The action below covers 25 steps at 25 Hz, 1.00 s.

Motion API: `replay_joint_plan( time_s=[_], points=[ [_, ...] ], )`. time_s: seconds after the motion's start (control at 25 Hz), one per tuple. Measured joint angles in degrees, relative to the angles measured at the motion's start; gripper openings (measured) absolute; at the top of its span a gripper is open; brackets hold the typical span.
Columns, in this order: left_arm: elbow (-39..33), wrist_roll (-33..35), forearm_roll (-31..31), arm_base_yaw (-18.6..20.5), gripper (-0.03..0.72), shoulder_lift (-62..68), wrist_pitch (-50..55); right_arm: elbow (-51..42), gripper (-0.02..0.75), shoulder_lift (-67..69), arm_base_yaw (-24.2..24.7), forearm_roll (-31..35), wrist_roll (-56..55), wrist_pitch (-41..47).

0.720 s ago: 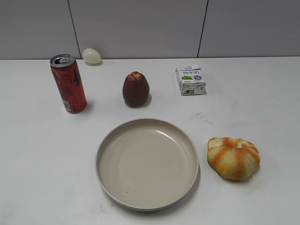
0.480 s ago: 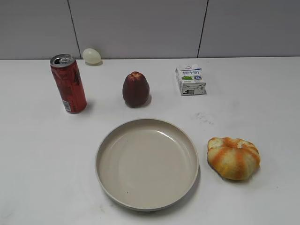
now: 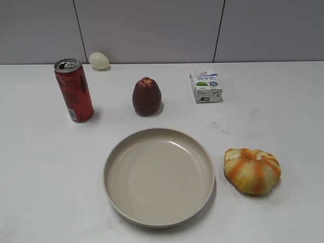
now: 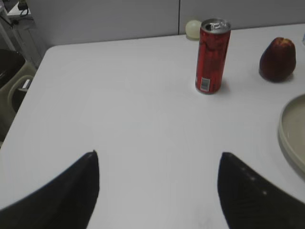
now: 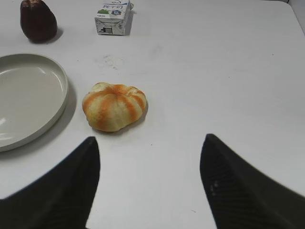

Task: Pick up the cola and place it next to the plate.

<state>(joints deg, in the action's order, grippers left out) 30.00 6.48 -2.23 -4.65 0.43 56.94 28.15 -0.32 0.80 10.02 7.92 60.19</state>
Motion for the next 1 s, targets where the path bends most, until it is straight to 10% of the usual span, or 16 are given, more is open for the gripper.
replay_joint_plan(
  time_s=[0.52,1.0],
  points=[
    [13.8,8.9,-9.9,-0.2,0.592,34.8,-13.1,0.0,0.532,0.0,0.0,0.0,0.0,0.0],
    [40.7,17.0,-11.8,-11.7,0.595,74.3,-8.7,0.0,0.532,0.0,0.0,0.0,0.0,0.0]
  ],
)
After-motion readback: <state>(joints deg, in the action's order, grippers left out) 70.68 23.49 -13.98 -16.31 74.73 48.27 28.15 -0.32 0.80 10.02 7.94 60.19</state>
